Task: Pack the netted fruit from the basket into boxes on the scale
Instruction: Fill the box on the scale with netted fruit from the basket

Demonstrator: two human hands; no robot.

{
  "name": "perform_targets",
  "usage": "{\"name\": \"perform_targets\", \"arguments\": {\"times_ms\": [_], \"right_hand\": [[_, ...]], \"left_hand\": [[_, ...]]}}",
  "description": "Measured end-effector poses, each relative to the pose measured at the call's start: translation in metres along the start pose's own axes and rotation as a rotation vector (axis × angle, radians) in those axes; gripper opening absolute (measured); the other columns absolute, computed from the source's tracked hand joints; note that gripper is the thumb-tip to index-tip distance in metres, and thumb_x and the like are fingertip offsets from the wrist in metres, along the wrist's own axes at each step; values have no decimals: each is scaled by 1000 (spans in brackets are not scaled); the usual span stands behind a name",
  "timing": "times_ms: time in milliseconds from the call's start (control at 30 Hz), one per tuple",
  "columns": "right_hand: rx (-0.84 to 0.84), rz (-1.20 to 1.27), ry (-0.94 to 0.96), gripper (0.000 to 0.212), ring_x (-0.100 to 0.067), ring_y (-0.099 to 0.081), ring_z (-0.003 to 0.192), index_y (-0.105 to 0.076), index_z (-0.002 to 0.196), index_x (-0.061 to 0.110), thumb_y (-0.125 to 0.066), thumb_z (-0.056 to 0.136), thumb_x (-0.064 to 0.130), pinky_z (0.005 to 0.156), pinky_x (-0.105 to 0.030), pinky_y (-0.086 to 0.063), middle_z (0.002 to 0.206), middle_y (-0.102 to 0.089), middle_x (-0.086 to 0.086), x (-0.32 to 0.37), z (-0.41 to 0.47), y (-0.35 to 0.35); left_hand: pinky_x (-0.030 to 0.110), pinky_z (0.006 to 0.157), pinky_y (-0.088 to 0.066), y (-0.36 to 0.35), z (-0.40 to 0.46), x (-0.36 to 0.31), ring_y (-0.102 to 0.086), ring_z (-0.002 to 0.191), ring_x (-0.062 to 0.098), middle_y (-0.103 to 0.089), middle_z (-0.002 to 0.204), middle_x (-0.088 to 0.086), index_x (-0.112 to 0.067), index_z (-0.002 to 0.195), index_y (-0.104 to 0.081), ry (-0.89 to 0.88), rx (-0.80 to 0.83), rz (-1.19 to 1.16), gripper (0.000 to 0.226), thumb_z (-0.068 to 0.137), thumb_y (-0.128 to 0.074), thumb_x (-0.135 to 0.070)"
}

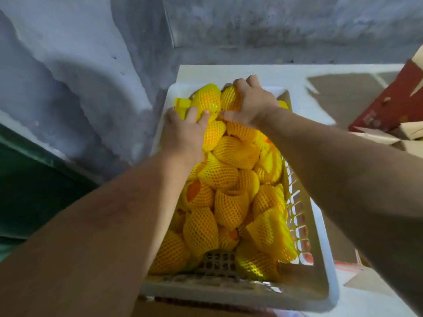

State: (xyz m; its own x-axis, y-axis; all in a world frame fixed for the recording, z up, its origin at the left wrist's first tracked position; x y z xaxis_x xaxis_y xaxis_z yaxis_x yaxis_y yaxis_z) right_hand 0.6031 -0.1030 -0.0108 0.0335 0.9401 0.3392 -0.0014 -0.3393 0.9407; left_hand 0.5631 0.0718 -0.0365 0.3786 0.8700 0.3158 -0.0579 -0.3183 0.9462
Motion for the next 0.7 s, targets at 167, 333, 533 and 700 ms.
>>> {"name": "perform_targets", "arguments": {"times_ms": [167,333,533,700], "right_hand": [[74,39,-2,76,-37,-61,112,-42,133,36,-70,68,64,82,-37,-41,113,-52,-3,7,7,-2],[181,12,23,78,-31,-61,119,-48,136,36,-65,66,66,81,-31,-34,118,-63,-3,14,-11,-10],[290,-124,43,82,-35,-53,131,-46,140,37,-53,68,76,108,-44,-33,130,-66,-8,17,-66,-24],[362,-48,82,84,-32,-62,117,-44,136,40,-50,62,79,104,-43,-41,112,-70,-2,25,-122,-21]], "left_hand": [[46,101,-42,7,-5,2,-50,119,49,-37,149,9,-27,163,-24,-43,-61,7,107,77,-80,-60],[43,79,-51,18,-20,8,-61,106,41,-47,136,6,-29,145,-47,-91,-65,-118,78,78,-83,-45],[49,93,-53,9,-55,5,-57,122,41,-39,141,4,-39,154,-30,-113,35,-286,87,82,-80,-41],[50,96,-53,10,-84,-6,-45,133,46,-30,148,1,-39,161,-15,-126,66,-274,98,86,-78,-41]]}}
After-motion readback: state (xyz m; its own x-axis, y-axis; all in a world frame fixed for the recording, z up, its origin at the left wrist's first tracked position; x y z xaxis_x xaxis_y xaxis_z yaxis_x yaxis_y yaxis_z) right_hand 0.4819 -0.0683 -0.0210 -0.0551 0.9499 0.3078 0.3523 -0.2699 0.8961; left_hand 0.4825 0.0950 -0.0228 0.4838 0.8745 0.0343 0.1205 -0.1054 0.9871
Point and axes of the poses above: each hand's wrist, its own z-axis towards the middle knuckle, its own y-axis out of the back of the hand, x = y × z, the point moved 7 cm from there along z, towards the middle knuckle
